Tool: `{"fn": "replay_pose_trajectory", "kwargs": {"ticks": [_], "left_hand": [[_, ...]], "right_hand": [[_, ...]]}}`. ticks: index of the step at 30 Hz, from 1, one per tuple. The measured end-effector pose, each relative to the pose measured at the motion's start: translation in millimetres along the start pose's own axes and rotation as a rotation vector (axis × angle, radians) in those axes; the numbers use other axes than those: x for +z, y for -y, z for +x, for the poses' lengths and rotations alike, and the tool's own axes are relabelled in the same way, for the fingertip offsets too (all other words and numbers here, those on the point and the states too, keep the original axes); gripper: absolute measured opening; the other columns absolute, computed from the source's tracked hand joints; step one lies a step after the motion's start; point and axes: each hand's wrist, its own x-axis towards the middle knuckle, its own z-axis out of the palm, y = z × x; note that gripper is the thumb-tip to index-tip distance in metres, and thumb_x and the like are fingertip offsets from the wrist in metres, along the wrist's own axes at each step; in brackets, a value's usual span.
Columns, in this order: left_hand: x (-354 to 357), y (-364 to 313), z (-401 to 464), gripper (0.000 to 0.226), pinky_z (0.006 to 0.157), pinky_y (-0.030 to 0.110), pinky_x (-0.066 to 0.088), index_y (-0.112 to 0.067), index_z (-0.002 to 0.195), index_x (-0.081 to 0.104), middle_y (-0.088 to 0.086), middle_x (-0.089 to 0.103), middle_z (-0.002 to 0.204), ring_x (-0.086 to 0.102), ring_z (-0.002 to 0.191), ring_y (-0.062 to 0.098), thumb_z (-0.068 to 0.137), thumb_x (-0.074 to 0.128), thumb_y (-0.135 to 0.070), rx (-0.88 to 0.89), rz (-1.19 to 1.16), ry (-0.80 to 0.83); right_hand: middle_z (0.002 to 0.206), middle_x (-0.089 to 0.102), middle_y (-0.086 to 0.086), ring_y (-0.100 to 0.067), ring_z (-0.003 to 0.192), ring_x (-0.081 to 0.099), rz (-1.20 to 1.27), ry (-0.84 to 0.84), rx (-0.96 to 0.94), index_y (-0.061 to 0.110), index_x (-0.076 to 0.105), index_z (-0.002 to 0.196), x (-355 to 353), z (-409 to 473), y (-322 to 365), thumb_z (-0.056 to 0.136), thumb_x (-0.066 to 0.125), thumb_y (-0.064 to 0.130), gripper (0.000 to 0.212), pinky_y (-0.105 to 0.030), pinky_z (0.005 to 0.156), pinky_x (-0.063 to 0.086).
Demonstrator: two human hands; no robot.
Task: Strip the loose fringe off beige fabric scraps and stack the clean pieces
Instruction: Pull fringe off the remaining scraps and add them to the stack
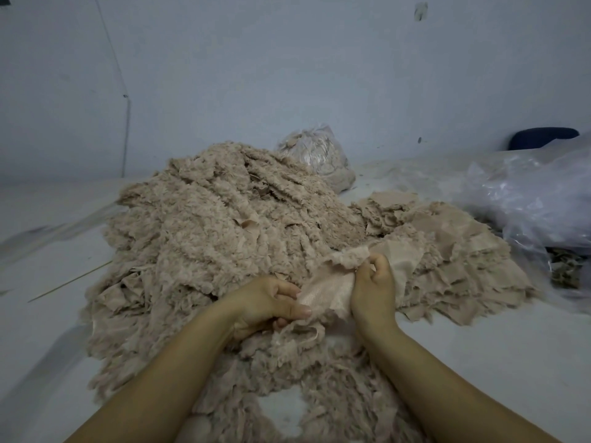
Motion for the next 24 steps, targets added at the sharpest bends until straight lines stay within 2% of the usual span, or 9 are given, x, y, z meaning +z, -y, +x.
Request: {"fn": "replay_pose_trajectory", "kwargs": {"ticks": [3,5,8,10,12,15,18,21,24], "left_hand": [[2.9,1.4,0.9,0.007,0.043,0.015,0.041,-0.003,0.091,0.064,0.001,0.059,0.057,0.048,0.043,0.004,0.085,0.063,-0.006,0.012,0.029,-0.006],[4.3,2.0,2.5,0.012,0.039,0.014,0.038,-0.003,0.085,0.062,-0.001,0.052,0.049,0.044,0.039,0.003,0.093,0.052,-0.003,0.005,-0.012,-0.038],[4.9,-0.6,4.5,0.017,0.036,0.015,0.040,0.000,0.096,0.058,0.002,0.055,0.049,0.048,0.038,0.005,0.094,0.043,0.008,0.003,-0.220,-0.066],[4.0,-3.2,4.1,0.018,0.040,0.018,0.048,0.002,0.097,0.057,0.008,0.061,0.056,0.057,0.044,0.009,0.091,0.044,0.012,0.023,-0.356,-0.051],[1.9,-3.2,3.0,0.015,0.049,0.020,0.054,0.002,0.094,0.058,0.011,0.065,0.065,0.065,0.054,0.013,0.087,0.050,0.012,0.048,-0.397,-0.038],[-0.7,-0.7,-0.5,0.020,0.053,0.021,0.056,-0.001,0.096,0.057,0.009,0.067,0.068,0.066,0.058,0.014,0.082,0.058,0.013,0.071,-0.310,-0.036],[-2.7,1.6,-3.4,0.029,0.045,0.020,0.051,-0.001,0.101,0.053,0.009,0.065,0.060,0.063,0.049,0.016,0.079,0.061,0.016,0.104,-0.159,-0.068],[-8.9,3.6,-5.7,0.029,0.044,0.022,0.050,-0.001,0.101,0.054,0.009,0.065,0.060,0.062,0.049,0.017,0.078,0.064,0.013,0.136,0.000,-0.121],[-20.9,8.0,-6.9,0.023,0.045,0.023,0.051,-0.001,0.097,0.056,0.008,0.065,0.060,0.062,0.051,0.016,0.080,0.064,0.012,0.162,0.054,-0.228]], "right_hand": [[0.065,0.048,0.001,-0.008,0.050,0.038,0.022,0.000,0.033,0.023,0.048,0.082,-1.7,0.8,-0.8,0.101,0.036,0.011,0.025,-0.015,0.041,0.031],[0.065,0.048,0.000,-0.010,0.052,0.038,0.023,0.001,0.036,0.024,0.048,0.083,-2.7,0.5,-1.8,0.100,0.036,0.011,0.025,-0.015,0.040,0.030],[0.066,0.047,0.002,-0.005,0.051,0.038,0.015,0.007,0.022,0.022,0.047,0.080,-3.3,-0.2,-2.7,0.100,0.037,0.010,0.025,-0.014,0.041,0.030],[0.065,0.044,0.002,-0.001,0.045,0.038,0.014,0.008,0.013,0.021,0.046,0.078,-3.4,-1.1,-3.1,0.099,0.037,0.008,0.026,-0.014,0.041,0.029],[0.063,0.043,0.002,-0.001,0.043,0.037,0.022,0.002,0.016,0.021,0.046,0.078,-3.5,-0.6,-4.4,0.099,0.037,0.008,0.026,-0.014,0.040,0.028],[0.065,0.045,0.000,-0.007,0.049,0.036,0.023,-0.002,0.030,0.021,0.049,0.081,-4.6,1.7,-8.2,0.099,0.039,0.012,0.023,-0.017,0.041,0.030],[0.061,0.045,0.003,-0.004,0.045,0.036,0.010,-0.014,0.027,0.022,0.048,0.079,-7.8,7.6,-9.8,0.099,0.039,0.011,0.025,-0.019,0.041,0.030],[0.063,0.045,0.000,-0.012,0.054,0.037,-0.032,-0.038,0.047,0.020,0.046,0.076,-17.5,20.1,-8.4,0.098,0.040,0.008,0.026,-0.029,0.050,0.029],[0.069,0.052,-0.002,-0.014,0.056,0.047,-0.071,-0.021,0.028,0.019,0.049,0.075,-31.6,37.7,1.3,0.099,0.043,0.013,0.026,-0.026,0.053,0.037]]}}
